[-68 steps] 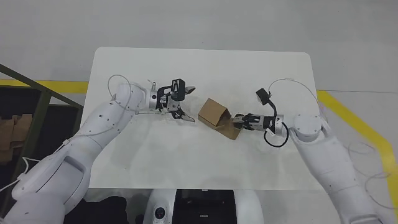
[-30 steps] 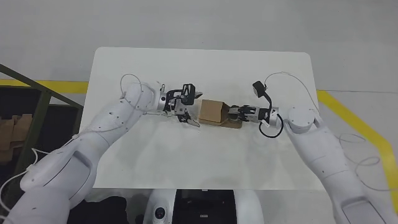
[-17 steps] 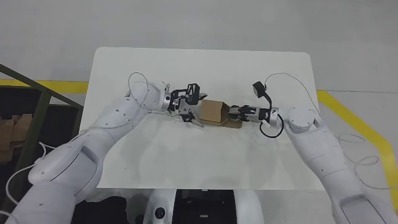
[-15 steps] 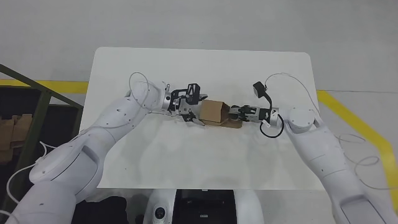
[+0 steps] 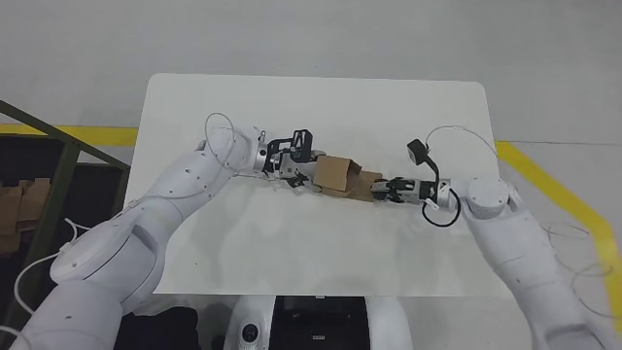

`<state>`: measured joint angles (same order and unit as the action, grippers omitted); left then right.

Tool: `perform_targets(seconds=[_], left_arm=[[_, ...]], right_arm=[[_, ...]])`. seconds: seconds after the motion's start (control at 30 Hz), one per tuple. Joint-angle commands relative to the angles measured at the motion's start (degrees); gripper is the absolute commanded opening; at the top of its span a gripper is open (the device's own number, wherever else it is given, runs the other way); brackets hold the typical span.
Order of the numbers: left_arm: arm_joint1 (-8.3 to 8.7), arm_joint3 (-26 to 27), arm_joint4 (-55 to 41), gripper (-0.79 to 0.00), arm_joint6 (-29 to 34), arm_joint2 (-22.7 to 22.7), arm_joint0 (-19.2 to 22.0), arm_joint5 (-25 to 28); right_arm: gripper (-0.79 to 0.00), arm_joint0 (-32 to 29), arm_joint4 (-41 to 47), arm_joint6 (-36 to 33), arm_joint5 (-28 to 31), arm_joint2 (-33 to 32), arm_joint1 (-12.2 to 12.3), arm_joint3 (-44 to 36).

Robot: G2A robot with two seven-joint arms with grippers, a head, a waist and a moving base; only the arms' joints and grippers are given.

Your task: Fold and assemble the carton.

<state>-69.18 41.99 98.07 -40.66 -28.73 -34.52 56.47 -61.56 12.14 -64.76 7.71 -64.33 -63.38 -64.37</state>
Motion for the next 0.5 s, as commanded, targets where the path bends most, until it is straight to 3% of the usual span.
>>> perform_targets(seconds=[0.0, 0.2, 0.47], left_arm=[[-0.02, -0.1, 0.3, -0.363, -0.2, 0.1, 0.0, -0.1], [-0.13, -0.1, 0.4, -0.36, -0.4, 0.1, 0.0, -0.3], [-0.14, 0.1, 0.5, -0.363, -0.6, 0.0, 0.0, -0.2]], right_arm=[[-0.785, -1.7, -0.5, -1.9, -1.5, -0.7, 0.5, -2.5], [-0.785, -3.4, -0.5, -0.2, -3.5, 0.4, 0.5, -6.6], [-0.785, -0.6, 0.5, 5.0, -0.8, 3.8, -0.9, -3.8]])
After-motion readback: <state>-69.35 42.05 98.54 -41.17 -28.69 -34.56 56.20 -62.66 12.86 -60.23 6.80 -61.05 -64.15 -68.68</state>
